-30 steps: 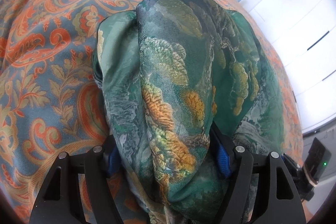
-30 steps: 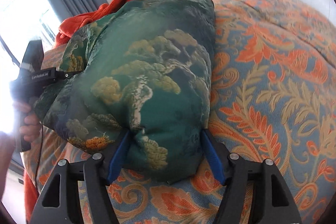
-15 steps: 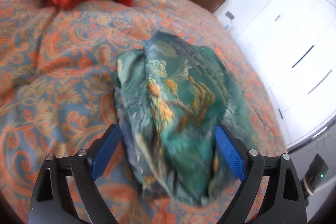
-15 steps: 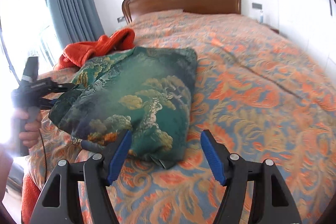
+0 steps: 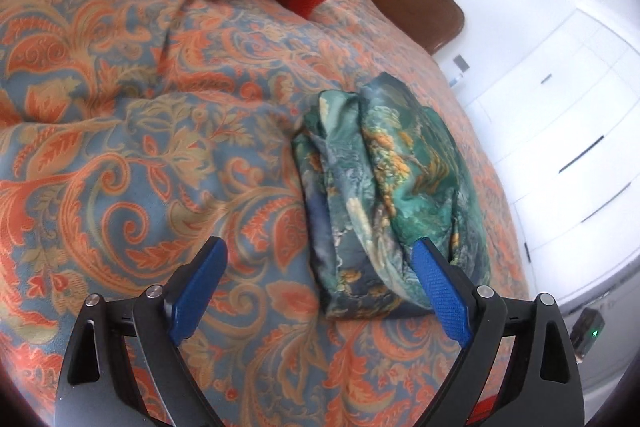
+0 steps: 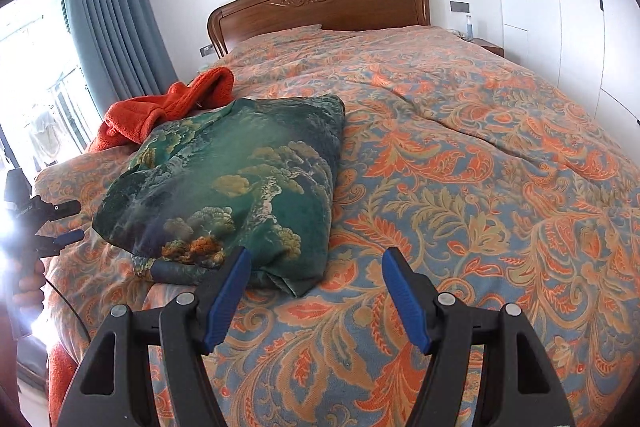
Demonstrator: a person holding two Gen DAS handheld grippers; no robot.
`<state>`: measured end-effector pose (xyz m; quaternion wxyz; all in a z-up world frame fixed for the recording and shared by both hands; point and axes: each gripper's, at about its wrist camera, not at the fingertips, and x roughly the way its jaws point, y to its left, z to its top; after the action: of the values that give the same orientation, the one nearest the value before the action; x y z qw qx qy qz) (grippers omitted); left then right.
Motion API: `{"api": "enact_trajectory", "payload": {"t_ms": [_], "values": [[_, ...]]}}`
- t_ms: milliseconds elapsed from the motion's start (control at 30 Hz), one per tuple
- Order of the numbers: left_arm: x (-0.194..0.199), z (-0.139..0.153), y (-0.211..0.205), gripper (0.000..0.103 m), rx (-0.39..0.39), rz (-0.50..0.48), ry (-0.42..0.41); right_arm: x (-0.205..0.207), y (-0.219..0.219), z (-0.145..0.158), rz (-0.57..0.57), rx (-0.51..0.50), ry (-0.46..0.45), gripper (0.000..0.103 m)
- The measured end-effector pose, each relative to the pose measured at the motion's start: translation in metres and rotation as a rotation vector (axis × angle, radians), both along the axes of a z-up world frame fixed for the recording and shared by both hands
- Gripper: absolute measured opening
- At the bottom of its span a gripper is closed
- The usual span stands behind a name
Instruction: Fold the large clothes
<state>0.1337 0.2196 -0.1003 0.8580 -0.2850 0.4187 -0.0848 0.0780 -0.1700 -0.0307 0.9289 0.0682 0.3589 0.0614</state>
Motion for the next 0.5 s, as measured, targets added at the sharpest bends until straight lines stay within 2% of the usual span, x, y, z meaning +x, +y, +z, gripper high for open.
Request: {"api": "enact_trajectory", "payload": {"t_ms": [233,500], "values": [[0.004,-0.004,-0.014,0.094,0.015,-0.043,0.002,0.002,0.011,0.0,0.022,0.008,0.008,0.07],[0.008,-0.011,-0.012,0.094,-0.007,-0.042,0.012,0.006,0.015,0.0,0.018,0.0,0.023,0.07]]}}
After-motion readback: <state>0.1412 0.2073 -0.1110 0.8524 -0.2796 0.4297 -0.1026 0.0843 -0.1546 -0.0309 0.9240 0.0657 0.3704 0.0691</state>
